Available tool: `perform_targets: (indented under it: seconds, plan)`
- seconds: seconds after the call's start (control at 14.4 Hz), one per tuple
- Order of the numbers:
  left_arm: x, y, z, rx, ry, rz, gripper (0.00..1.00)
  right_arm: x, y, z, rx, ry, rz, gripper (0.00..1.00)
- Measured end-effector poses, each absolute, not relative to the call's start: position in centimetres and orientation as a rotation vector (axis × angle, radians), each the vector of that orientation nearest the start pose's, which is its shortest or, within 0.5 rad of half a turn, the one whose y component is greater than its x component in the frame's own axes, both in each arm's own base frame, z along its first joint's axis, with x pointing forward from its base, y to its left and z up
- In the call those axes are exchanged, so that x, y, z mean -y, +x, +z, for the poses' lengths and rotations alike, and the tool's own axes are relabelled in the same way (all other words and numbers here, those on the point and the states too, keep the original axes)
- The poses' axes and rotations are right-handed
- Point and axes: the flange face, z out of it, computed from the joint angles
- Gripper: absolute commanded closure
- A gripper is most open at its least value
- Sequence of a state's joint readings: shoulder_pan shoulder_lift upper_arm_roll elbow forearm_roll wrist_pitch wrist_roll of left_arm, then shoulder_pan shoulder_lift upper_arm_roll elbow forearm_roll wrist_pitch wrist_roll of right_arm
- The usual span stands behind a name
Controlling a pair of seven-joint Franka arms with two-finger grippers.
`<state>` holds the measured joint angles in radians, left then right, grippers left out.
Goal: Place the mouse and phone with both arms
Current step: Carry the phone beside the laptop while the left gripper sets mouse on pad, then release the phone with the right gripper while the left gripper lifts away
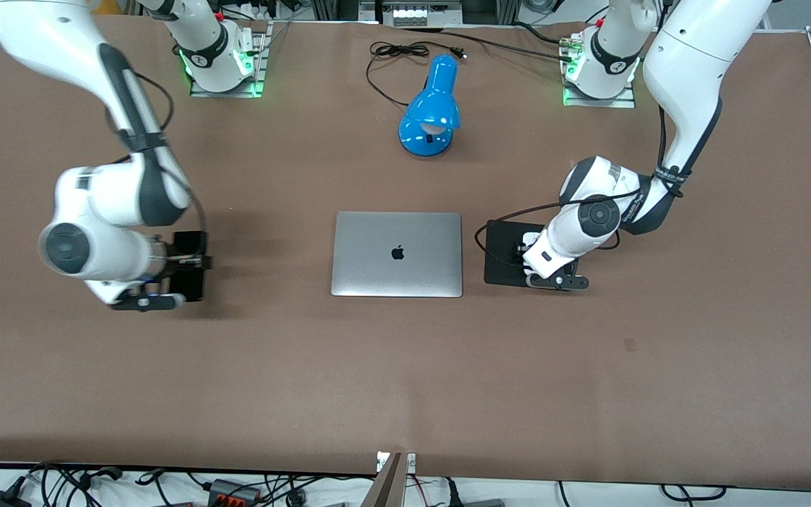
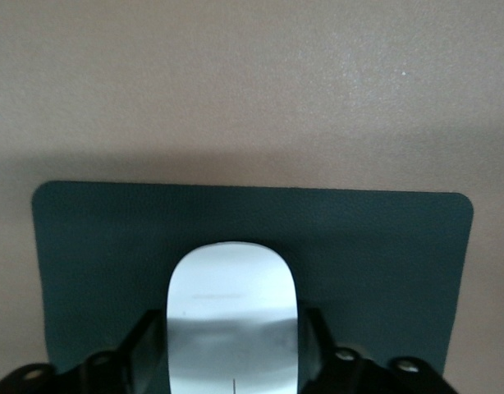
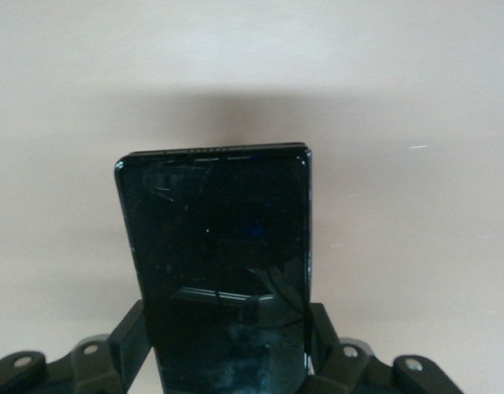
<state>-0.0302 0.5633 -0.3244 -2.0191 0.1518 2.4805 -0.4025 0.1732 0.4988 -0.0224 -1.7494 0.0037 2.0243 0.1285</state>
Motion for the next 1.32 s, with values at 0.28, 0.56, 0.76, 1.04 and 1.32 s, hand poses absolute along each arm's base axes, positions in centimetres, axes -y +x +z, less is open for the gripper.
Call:
perform_targets:
  seconds: [0.28, 0.56, 0.76, 1.04, 1.32]
  plan:
    - [19.8, 56.7, 18.7, -0.045, -3.188, 0.092, 0.00, -18.1, 61.0, 24.7, 0.014, -3.195, 0.371, 0.83]
    - [19.2, 58.7, 24.0, -0.029, -3.152, 0.077, 0.00, -23.2, 59.3, 21.2, -0.007, -3.197, 0.368, 0.83]
    - [18.3, 60.1, 28.1, -0.003, -3.101, 0.149, 0.00, -24.8, 58.8, 19.1, -0.046, -3.152, 0.374, 0.83]
    - [14.1, 61.9, 29.7, -0.011, -3.088, 0.174, 0.00, -25.0, 58.5, 17.4, -0.115, -3.108, 0.401, 0.83]
    - [8.5, 63.6, 30.7, -0.164, -3.102, 0.150, 0.00, -26.4, 57.6, 17.0, -0.107, -3.100, 0.414, 0.83]
